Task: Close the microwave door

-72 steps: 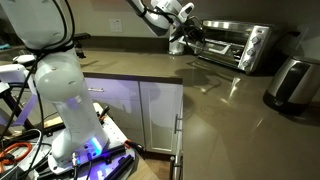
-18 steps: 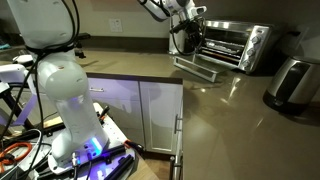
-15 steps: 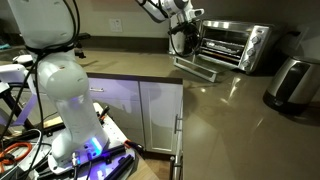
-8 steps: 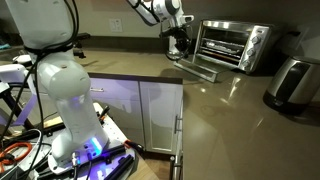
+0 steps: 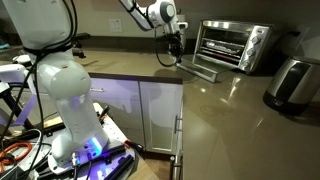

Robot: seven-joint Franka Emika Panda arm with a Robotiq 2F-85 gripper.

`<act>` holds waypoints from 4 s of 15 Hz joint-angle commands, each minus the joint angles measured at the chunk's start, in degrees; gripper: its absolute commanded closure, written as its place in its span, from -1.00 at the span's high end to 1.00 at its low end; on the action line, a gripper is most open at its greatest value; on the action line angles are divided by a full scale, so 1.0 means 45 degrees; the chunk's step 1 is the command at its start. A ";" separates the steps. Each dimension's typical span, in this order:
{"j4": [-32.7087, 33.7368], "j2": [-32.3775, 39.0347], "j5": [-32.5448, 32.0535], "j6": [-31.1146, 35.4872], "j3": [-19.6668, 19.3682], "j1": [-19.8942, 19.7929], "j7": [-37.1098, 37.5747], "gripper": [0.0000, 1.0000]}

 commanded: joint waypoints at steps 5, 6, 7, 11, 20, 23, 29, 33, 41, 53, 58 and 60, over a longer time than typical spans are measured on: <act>-0.0358 0.0577 0.0129 0.1307 -0.0149 0.0016 0.0156 -1.00; -0.0325 0.0684 0.0117 0.1390 -0.0184 0.0019 0.0134 -1.00; -0.0265 0.0821 0.0196 0.1430 -0.0206 0.0029 0.0064 -1.00; -0.0102 0.1272 -0.0079 0.1717 -0.0401 0.0106 0.0343 -1.00; 0.0386 0.1424 -0.6007 0.2175 -0.1241 0.0868 0.4914 -1.00; 0.0440 0.1371 -0.7519 0.1926 -0.1052 0.0827 0.6445 -1.00; 0.0270 0.1024 -0.8424 0.1264 -0.0658 0.0681 0.7160 -1.00; 0.0077 0.0547 -0.7592 0.1093 -0.0549 0.0489 0.6236 -1.00; 0.0163 0.0088 -0.7398 0.1163 -0.0663 -0.0023 0.5350 -1.00; 0.1337 0.0488 -0.7710 0.1154 -0.0704 -0.0301 0.4679 -1.00; 0.1867 0.0560 -0.7660 0.0978 -0.0683 -0.0265 0.3975 -1.00; 0.1959 0.0545 -0.7597 0.0935 -0.0675 -0.0257 0.3689 -1.00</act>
